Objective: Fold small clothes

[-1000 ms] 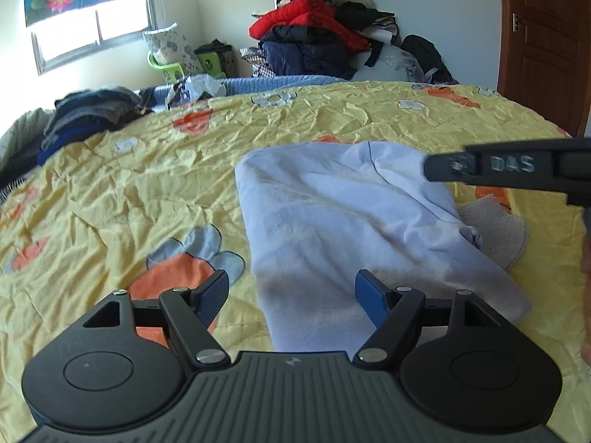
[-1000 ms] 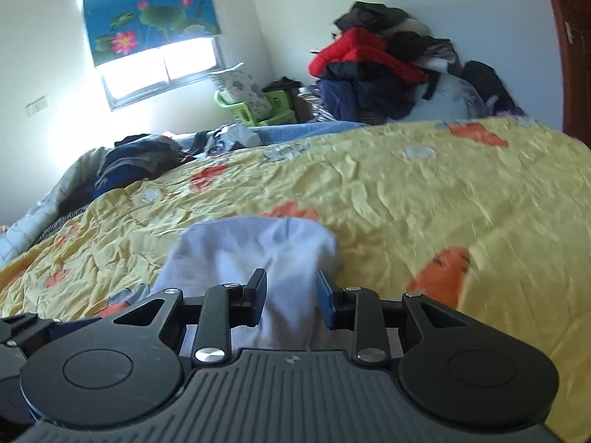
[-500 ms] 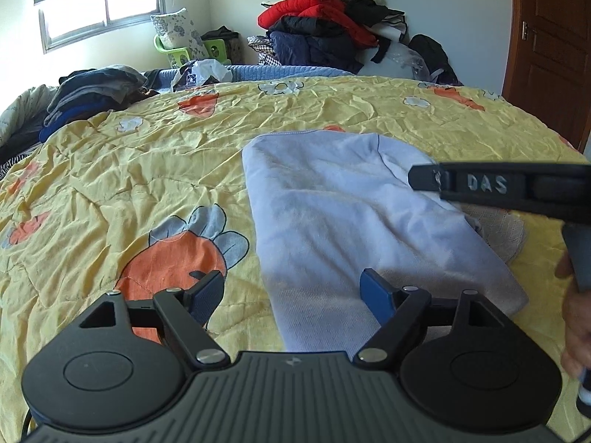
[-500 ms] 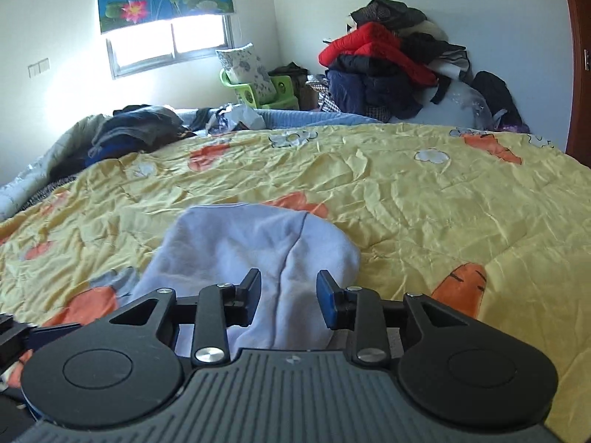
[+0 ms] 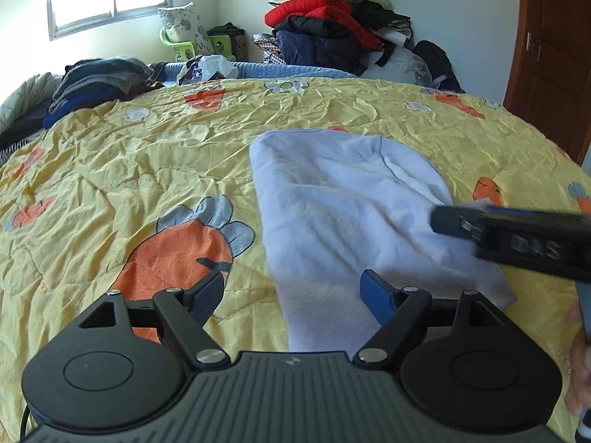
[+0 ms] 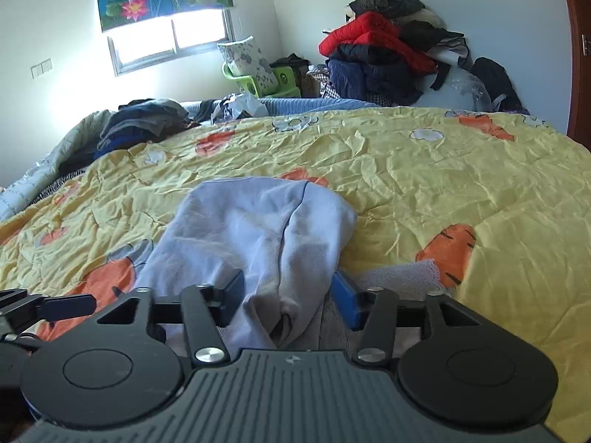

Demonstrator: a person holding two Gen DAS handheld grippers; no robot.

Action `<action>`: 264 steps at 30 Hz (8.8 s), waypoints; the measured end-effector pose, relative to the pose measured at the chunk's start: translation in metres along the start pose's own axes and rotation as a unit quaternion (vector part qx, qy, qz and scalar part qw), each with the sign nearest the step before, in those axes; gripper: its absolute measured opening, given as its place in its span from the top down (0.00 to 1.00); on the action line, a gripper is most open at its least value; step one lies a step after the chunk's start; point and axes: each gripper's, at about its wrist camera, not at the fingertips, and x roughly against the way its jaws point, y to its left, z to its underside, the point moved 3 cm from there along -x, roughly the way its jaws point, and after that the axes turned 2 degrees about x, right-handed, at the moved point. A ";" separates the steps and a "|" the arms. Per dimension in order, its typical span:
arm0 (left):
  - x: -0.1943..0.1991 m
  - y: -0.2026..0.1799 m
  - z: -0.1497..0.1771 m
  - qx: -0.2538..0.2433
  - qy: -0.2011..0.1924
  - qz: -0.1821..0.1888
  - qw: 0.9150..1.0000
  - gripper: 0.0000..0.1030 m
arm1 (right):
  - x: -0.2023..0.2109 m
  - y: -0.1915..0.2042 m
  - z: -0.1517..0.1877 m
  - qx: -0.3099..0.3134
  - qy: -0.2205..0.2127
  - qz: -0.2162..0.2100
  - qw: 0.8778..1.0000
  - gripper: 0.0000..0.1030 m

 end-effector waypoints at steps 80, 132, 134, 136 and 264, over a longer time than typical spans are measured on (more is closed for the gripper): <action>0.031 0.065 0.048 0.040 -0.003 -0.008 0.999 0.25 | 0.033 0.044 0.070 -0.029 0.036 0.001 0.999 0.16; 0.044 0.069 0.085 0.007 -0.022 -0.045 0.999 0.00 | 0.045 0.062 0.093 0.066 0.053 0.086 0.993 0.00; 0.044 0.070 0.085 0.010 -0.021 -0.043 0.999 0.00 | 0.045 0.062 0.093 0.065 0.053 0.085 0.993 0.00; 0.044 0.070 0.086 0.010 -0.021 -0.043 0.999 0.00 | 0.046 0.063 0.093 0.065 0.052 0.086 0.993 0.00; 0.044 0.070 0.086 0.015 -0.021 -0.047 0.999 0.00 | 0.043 0.063 0.093 0.055 0.050 0.103 0.992 0.00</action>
